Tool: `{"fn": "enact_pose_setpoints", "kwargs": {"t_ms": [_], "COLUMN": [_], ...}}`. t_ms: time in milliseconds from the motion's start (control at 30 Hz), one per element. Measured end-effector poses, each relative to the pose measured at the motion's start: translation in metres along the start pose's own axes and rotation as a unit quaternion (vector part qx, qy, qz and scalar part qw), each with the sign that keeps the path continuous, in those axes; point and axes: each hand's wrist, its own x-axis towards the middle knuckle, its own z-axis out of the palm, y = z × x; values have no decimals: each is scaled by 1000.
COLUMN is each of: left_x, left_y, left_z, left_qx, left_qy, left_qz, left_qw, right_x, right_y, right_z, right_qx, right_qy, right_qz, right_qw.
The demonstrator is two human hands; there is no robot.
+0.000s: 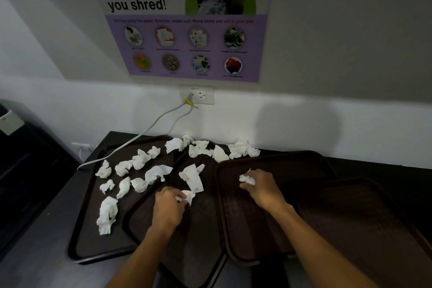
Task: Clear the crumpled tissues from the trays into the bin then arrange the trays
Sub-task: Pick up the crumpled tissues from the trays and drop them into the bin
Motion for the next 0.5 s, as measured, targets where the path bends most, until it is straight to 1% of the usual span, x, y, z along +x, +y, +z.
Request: {"fn": "enact_pose_setpoints", "kwargs": {"t_ms": [100,267,367,500], "left_x": [-2,-7,-11,-22], "left_y": [4,6,5,-1], "left_z": [-2,-5,-9,-19], "left_qx": [-2,-54,-75,-91], "left_qy": [-2,3,3,21], "left_qz": [11,10,11,7], "left_qw": [1000,999,997,996], "right_x": [-2,-7,-13,-24], "right_y": [-1,-6,-12,-28], "right_z": [1,3,8,17], "right_qx": [18,13,-9,-1], "right_qy": [0,-33,-33,2], "right_qz": [17,40,31,-5], "right_qw": [1000,999,999,1000]}}
